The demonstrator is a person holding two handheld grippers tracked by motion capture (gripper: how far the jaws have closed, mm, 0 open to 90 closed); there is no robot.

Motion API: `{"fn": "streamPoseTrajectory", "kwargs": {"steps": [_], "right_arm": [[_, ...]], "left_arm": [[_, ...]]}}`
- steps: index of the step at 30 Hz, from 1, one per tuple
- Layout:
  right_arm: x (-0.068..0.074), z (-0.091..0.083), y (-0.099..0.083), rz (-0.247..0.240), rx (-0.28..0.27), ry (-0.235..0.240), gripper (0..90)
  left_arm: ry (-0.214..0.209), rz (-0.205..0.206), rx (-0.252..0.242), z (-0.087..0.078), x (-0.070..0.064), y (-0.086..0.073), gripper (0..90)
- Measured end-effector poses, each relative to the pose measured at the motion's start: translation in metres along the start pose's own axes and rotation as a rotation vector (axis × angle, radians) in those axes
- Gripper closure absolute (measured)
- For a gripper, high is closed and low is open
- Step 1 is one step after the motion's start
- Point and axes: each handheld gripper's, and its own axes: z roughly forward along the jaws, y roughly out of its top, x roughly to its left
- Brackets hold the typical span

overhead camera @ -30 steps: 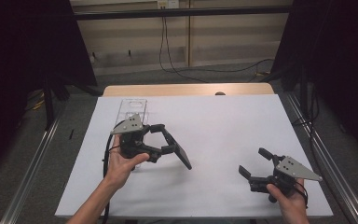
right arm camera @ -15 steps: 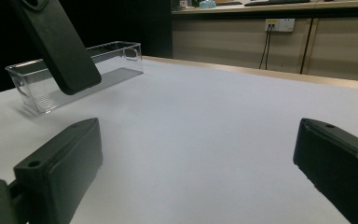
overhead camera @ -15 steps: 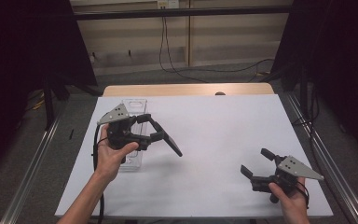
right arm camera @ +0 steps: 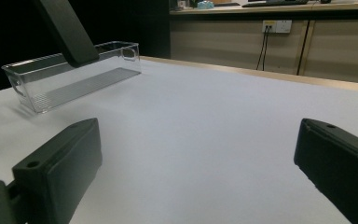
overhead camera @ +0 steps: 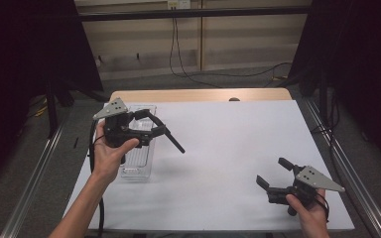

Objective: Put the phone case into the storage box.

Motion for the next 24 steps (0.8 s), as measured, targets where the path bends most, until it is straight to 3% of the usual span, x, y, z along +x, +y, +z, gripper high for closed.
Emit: {"fn": "streamPoseTrajectory", "kwargs": {"steps": [24], "right_arm": [[0.000,0.000,-0.001,-0.013,0.000,0.006,0.7]], "left_arm": [[0.138,-0.039,-0.013,-0.008,0.028,0.021,14.2]]}}
